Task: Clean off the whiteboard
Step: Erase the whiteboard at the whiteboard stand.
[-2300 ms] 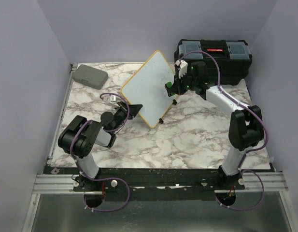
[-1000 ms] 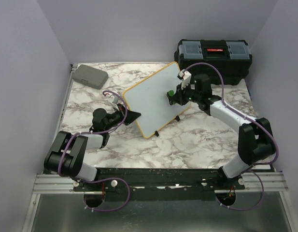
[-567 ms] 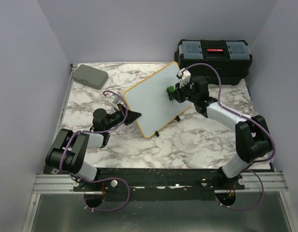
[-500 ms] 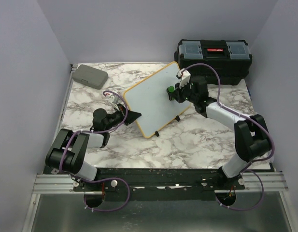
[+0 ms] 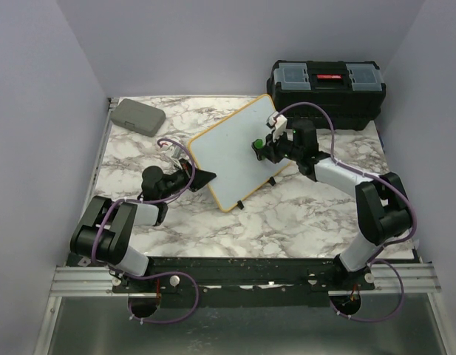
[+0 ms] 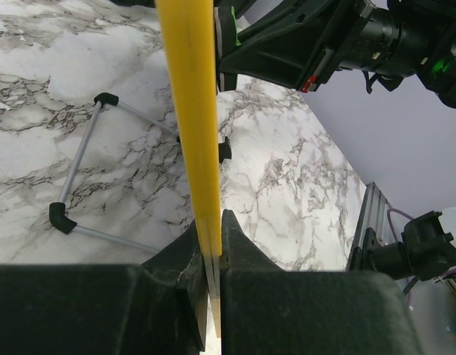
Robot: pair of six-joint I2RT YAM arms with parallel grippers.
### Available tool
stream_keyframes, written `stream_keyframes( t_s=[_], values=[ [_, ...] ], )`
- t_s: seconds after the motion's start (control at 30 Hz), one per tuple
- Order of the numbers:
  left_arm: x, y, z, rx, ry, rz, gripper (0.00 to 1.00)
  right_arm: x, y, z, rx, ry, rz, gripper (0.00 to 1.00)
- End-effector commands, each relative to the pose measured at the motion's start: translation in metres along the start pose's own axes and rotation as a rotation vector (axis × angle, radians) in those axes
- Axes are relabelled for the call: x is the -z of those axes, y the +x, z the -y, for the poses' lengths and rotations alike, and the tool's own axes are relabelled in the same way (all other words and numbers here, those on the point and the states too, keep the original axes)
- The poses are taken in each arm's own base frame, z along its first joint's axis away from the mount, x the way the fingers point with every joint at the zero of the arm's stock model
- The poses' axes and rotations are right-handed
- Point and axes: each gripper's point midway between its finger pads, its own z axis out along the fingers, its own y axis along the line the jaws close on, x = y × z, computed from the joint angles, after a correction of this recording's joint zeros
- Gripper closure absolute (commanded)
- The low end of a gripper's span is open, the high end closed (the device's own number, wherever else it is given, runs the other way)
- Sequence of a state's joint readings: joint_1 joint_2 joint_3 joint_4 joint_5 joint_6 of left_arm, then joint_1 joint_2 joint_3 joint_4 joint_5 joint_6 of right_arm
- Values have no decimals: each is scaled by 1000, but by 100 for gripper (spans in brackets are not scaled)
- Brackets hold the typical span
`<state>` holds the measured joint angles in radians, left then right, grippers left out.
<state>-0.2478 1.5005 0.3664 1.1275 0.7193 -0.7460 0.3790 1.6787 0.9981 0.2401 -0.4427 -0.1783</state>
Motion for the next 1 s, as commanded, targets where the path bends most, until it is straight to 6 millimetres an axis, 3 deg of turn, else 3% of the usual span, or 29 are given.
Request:
stream_keyframes(
  t_s=[0.0, 0.2, 0.33, 0.4, 0.53, 0.8, 0.87, 0.97],
  values=[
    [-1, 7, 13, -43, 88, -44, 100, 1, 0, -1, 41, 15, 6, 99],
    [-1, 7, 14, -36, 92, -46, 100, -3, -45, 35, 60, 179, 93, 99],
    [0, 7, 14, -37, 91, -46, 100, -5, -56, 49, 59, 235, 104, 99],
    [0, 7, 14, -38, 92, -46, 100, -9, -48, 44, 52, 201, 66, 99],
    [-1, 5, 15, -39, 95, -45, 100, -14, -18, 12, 69, 5, -40, 99],
    [-3, 3, 14, -42, 95, -45, 100, -2, 32, -39, 80, -275, -158, 99],
    [-3, 2, 14, -43, 96, -44, 100, -3, 38, -38, 76, -264, -171, 99],
    [-4, 2, 14, -42, 97, -44, 100, -10, 24, -12, 67, -121, -158, 99]
  ],
)
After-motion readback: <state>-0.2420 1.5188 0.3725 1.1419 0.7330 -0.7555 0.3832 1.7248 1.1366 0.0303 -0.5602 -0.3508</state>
